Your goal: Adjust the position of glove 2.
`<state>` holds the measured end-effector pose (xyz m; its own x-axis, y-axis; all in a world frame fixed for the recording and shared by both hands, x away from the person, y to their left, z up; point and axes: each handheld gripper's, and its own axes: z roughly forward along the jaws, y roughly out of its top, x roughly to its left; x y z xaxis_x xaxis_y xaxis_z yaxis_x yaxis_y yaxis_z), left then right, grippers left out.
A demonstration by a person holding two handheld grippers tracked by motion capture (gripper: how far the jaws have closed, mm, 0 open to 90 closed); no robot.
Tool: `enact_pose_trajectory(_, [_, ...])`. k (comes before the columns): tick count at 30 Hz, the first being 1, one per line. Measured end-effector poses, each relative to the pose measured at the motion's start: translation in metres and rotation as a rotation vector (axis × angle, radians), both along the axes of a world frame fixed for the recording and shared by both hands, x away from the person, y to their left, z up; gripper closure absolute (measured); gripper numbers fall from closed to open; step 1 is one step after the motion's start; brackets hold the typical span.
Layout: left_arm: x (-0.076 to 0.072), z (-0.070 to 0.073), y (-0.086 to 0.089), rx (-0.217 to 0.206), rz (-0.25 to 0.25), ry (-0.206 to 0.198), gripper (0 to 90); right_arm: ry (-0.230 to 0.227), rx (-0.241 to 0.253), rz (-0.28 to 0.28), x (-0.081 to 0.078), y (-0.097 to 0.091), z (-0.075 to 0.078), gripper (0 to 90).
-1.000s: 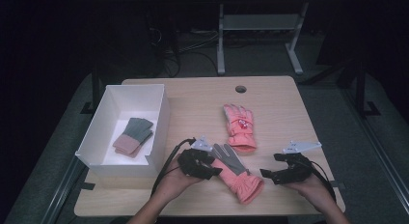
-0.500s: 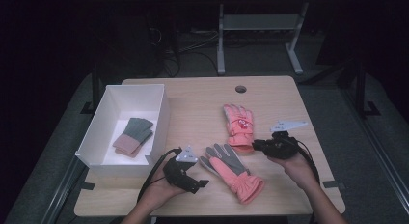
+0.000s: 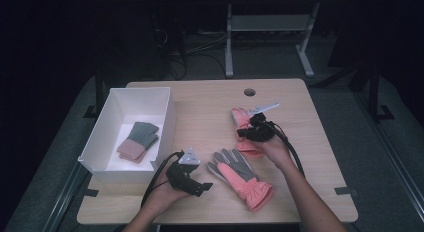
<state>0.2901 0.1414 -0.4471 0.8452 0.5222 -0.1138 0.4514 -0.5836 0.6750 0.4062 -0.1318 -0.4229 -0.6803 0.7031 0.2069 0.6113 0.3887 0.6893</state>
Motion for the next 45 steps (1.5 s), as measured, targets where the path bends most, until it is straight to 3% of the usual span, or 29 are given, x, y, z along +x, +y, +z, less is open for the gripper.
enact_pose_trajectory(1, [0.000,0.000,0.000,0.000,0.000,0.000,13.5,0.000,0.000,0.000,0.000,0.000,0.000,90.0])
enact_pose_trajectory(4, [-0.001,0.001,0.000,0.009,-0.016,-0.015,13.5,0.019,-0.071,0.002,0.003,0.011,-0.011,90.0])
enact_pose_trajectory(9, [-0.001,0.001,0.000,0.004,-0.013,-0.011,14.0,0.021,-0.085,0.011,-0.002,0.001,-0.013,90.0])
enact_pose_trajectory(19, [-0.002,0.001,-0.002,0.002,-0.017,-0.007,14.3,0.024,-0.118,0.008,-0.016,-0.050,-0.010,89.9])
enact_pose_trajectory(22, [-0.002,0.001,-0.002,0.003,-0.019,-0.011,14.3,0.027,-0.099,0.019,-0.015,-0.057,-0.010,89.5])
enact_pose_trajectory(23, [-0.002,0.001,-0.002,0.005,-0.022,-0.012,14.3,0.030,-0.088,0.028,-0.014,-0.059,-0.010,88.1])
enact_pose_trajectory(24, [-0.002,0.001,-0.003,0.005,-0.023,-0.012,14.2,0.014,-0.044,0.059,-0.013,-0.062,-0.008,82.6])
enact_pose_trajectory(26, [-0.003,0.001,-0.003,-0.006,-0.017,-0.012,14.3,0.006,-0.045,0.075,-0.011,-0.064,-0.004,79.1])
enact_pose_trajectory(27, [-0.003,0.002,-0.003,-0.004,-0.019,-0.011,14.3,-0.031,-0.073,0.063,-0.006,-0.068,0.005,74.7])
enact_pose_trajectory(31, [-0.003,0.002,-0.002,0.007,-0.025,-0.013,14.3,-0.016,-0.074,0.053,0.011,-0.079,0.010,62.7])
enact_pose_trajectory(35, [-0.003,0.001,-0.002,0.007,-0.020,-0.013,14.3,-0.002,-0.072,0.032,0.024,-0.083,0.002,53.8])
enact_pose_trajectory(40, [-0.004,0.001,-0.003,0.006,-0.021,-0.009,14.3,0.045,-0.054,0.029,0.035,-0.080,-0.015,50.1])
enact_pose_trajectory(45, [-0.004,0.001,-0.002,0.003,-0.024,-0.014,14.2,0.040,-0.123,0.015,0.036,-0.072,-0.028,47.8])
